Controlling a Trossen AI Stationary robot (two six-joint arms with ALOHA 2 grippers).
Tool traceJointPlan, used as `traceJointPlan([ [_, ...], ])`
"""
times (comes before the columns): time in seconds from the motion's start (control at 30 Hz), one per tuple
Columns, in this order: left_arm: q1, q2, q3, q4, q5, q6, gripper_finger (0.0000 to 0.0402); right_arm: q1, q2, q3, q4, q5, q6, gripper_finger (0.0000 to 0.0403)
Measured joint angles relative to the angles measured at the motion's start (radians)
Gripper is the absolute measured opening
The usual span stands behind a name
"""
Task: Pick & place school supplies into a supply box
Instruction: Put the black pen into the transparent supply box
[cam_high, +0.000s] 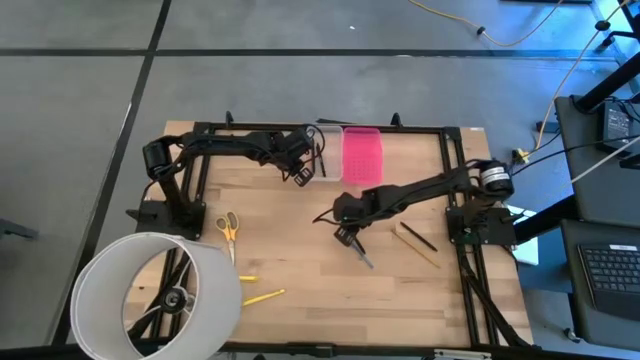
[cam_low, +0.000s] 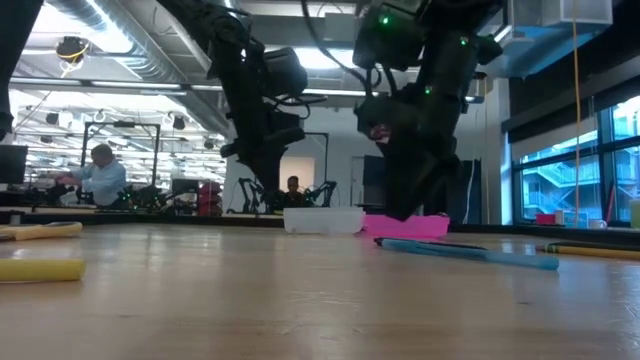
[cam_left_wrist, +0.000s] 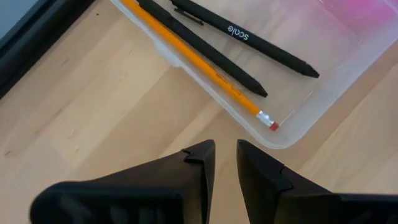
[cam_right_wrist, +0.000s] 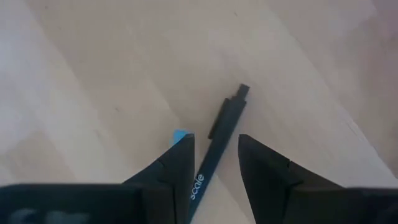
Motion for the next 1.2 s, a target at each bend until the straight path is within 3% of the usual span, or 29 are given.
traceJointPlan([
  [0.37, -0.01, -0.007, 0.0, -0.041, -0.029, -0.007, 0.0061, 0.0, 0.061, 0.0, 0.048, 0.004, 0.009, 0.0128],
  [0.5, -0.042, -0.029, -0.019, -0.024, -0.103, -0.01, 0.0059, -0.001, 0.073, 0.0, 0.057, 0.011, 0.012, 0.0128],
  [0.87, -0.066, -0.341, -0.325, 0.206, -0.129, -0.128, 0.0057, -0.001, 0.114, 0.005, 0.047, 0.038, 0.012, 0.0099],
  [1.2, -0.066, -0.466, -0.388, 0.225, -0.138, -0.14, 0.0058, -0.003, 0.116, 0.004, 0.044, 0.075, -0.046, 0.0046],
])
